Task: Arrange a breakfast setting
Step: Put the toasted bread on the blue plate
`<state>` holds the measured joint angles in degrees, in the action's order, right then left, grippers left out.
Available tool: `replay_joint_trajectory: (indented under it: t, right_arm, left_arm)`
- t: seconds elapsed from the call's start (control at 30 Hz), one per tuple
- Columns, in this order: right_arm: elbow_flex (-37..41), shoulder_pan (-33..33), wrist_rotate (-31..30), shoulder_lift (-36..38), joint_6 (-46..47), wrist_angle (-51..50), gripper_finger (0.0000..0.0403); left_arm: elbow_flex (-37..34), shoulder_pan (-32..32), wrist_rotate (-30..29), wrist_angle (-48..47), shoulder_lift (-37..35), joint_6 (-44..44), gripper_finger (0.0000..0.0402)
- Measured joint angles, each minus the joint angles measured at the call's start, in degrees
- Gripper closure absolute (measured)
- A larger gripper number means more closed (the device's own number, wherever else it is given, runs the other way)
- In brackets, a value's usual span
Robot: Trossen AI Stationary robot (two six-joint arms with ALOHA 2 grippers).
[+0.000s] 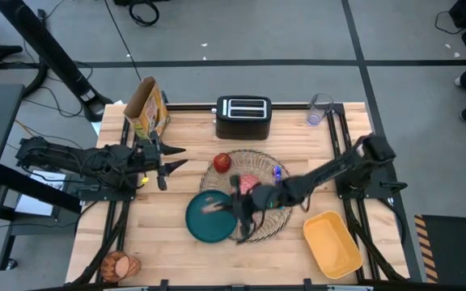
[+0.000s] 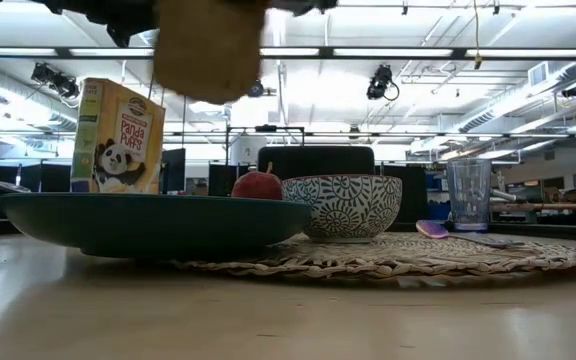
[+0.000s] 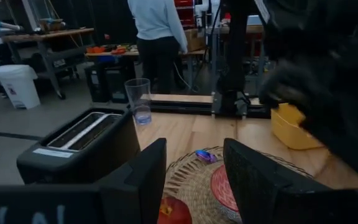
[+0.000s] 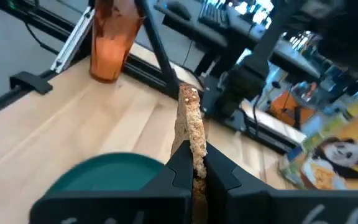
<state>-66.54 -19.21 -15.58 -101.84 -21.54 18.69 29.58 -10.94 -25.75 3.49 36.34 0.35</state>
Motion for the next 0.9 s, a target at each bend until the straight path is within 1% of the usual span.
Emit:
replay_joint_trajectory:
  t: [0.2,0.37,0.53,0.6,0.73,0.8,0.9]
  right_arm:
    - [0.02,-3.28,-7.42,-10.25,-5.92,10.83,0.0387]
    - [0.04,-4.12,-11.61,-15.67,-9.82,16.01,0.0387]
    - [0.00,-4.33,-12.08,-19.10,-10.35,19.41,0.0385]
    - [-0.01,-4.29,-13.20,-20.13,-10.87,20.16,0.0385]
    - [0.00,-3.98,-12.79,-21.05,-11.55,19.24,0.0386]
    - [0.00,-3.70,-11.83,-20.90,-10.29,18.89,0.0379]
    - [0.00,-3.33,-12.08,-20.85,-9.15,18.77,0.0357]
  left_arm:
    - [0.00,-3.00,0.15,0.30,0.00,-0.05,0.0233]
    - [0.00,-4.96,0.15,0.39,0.00,-0.04,0.0233]
    - [0.00,-5.84,0.14,0.41,0.00,0.12,0.0233]
    - [0.00,-5.84,0.12,0.44,0.00,0.25,0.0233]
    - [0.00,-5.84,0.12,0.44,0.00,0.29,0.0233]
    - [0.00,-5.84,0.12,0.41,0.00,0.30,0.0233]
    - [0.00,-5.82,0.10,0.44,0.00,0.30,0.0233]
